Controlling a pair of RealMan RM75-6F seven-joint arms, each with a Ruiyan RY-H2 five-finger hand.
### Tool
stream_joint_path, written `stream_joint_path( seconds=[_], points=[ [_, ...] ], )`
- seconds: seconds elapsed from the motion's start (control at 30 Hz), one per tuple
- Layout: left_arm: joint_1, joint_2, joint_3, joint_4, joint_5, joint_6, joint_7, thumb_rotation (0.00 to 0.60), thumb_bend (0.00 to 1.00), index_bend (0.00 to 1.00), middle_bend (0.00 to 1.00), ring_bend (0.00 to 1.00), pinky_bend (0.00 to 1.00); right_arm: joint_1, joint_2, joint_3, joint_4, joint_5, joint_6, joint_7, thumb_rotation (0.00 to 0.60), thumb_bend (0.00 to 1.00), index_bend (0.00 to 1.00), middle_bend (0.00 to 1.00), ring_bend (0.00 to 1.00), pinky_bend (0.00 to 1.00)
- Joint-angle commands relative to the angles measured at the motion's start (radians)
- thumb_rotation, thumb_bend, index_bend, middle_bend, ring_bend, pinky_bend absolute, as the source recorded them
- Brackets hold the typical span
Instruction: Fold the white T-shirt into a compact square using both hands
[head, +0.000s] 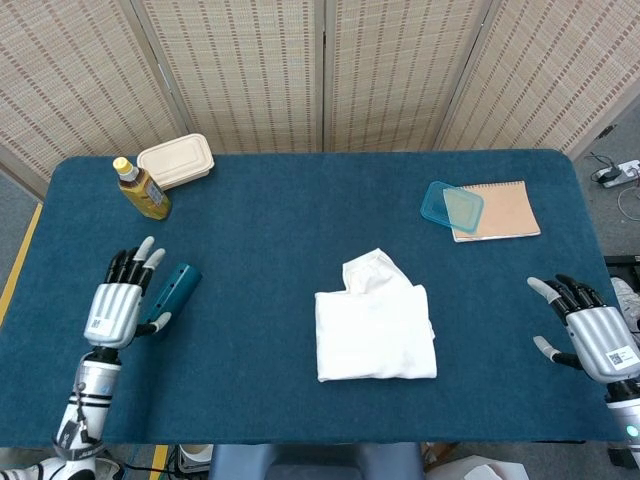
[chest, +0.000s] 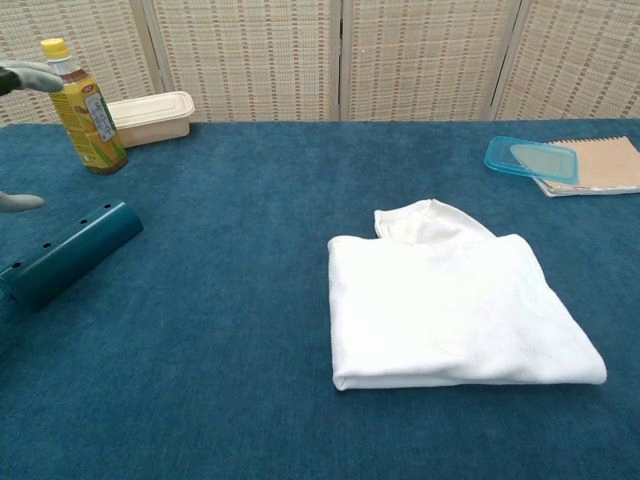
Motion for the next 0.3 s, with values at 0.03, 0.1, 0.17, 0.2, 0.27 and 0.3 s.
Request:
stream_joint_path(
  seconds=[0.03, 0.1, 0.17, 0.2, 0.27, 0.3],
  points=[
    [0.076, 0.04, 0.04, 0.002, 0.056, 0.059, -0.05, 0.6, 0.1, 0.07, 0.0, 0.0, 0.0, 0.003, -0.002, -0.008, -0.004, -0.004, -0.011, 0.005, 0.6, 0.23, 0.15, 0.2, 0.11, 0.19],
    [0.108, 0.053, 0.054, 0.0, 0.074, 0.083, -0.05, 0.6, 0.1, 0.08, 0.0, 0.0, 0.0, 0.002, -0.006, -0.01, -0.004, -0.008, -0.009, 0.005, 0.6, 0.24, 0.15, 0.2, 0.11, 0.19],
    [0.145, 0.067, 0.067, -0.006, 0.092, 0.112, -0.047, 0.6, 0.1, 0.08, 0.0, 0.0, 0.0, -0.001, -0.015, -0.01, -0.002, -0.011, 0.0, 0.003, 0.6, 0.24, 0.15, 0.2, 0.11, 0.19],
    [0.16, 0.072, 0.072, -0.012, 0.099, 0.123, -0.044, 0.6, 0.1, 0.08, 0.0, 0.0, 0.0, -0.002, -0.02, -0.008, 0.001, -0.013, 0.008, 0.001, 0.6, 0.24, 0.15, 0.2, 0.11, 0.19],
    [0.192, 0.085, 0.081, -0.025, 0.109, 0.144, -0.032, 0.6, 0.1, 0.09, 0.0, 0.0, 0.0, -0.007, -0.031, -0.005, 0.006, -0.015, 0.023, -0.001, 0.6, 0.24, 0.15, 0.2, 0.11, 0.19],
    [0.206, 0.092, 0.084, -0.031, 0.114, 0.151, -0.022, 0.6, 0.1, 0.09, 0.0, 0.0, 0.0, -0.008, -0.034, -0.004, 0.006, -0.016, 0.029, -0.002, 0.6, 0.24, 0.15, 0.2, 0.11, 0.19]
  ],
)
